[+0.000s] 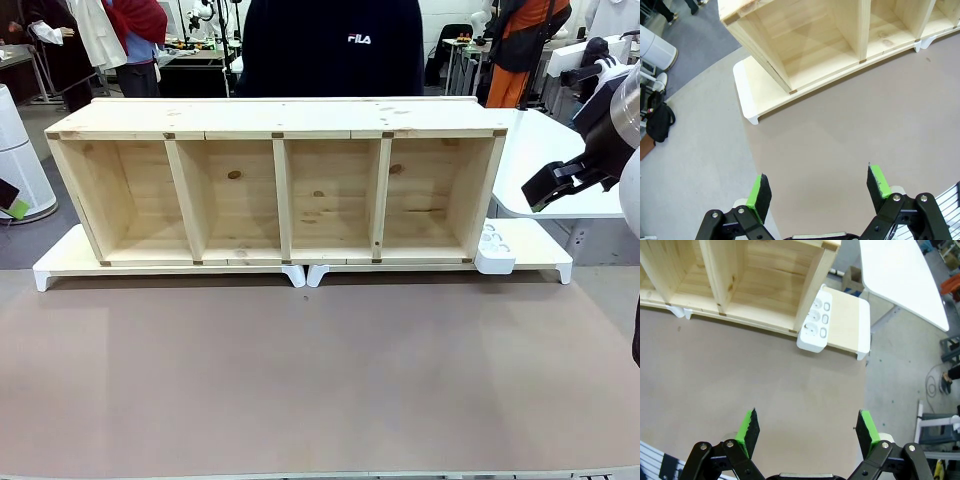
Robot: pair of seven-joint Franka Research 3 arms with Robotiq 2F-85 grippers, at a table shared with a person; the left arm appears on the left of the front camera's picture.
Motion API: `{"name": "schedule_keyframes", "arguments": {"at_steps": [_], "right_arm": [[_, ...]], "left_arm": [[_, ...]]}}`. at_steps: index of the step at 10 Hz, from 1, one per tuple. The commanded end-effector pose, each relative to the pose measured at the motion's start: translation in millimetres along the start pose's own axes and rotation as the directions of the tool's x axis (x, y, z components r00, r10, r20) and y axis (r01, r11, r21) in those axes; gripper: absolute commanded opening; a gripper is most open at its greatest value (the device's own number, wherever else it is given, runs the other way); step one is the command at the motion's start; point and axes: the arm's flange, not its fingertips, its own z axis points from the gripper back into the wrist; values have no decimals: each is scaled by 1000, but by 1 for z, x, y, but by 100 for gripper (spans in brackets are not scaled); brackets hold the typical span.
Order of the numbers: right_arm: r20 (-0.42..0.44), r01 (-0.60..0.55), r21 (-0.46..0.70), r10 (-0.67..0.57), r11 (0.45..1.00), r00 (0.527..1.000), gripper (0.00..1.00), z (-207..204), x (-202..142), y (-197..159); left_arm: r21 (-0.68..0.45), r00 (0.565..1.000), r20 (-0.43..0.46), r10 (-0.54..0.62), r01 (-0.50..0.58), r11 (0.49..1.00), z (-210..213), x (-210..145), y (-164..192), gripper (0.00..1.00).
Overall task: Perform cable management.
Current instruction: When the cord part of the Power Cable appears at the lower middle area of the table and stops, grasp the cord part of the Power Cable.
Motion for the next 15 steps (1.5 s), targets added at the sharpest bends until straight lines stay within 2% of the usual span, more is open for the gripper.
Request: {"name": "schedule_keyframes", "arguments": {"at_steps": [1,15], "right_arm": [[-1,-1,-1,1,1000,1000,100,0,0,0],[-1,-1,-1,1,1000,1000,100,0,0,0]], "left_arm": [[2,1000,5,17,-17,1000,0,0,0,100],[2,1000,5,17,-17,1000,0,0,0,100]]}}
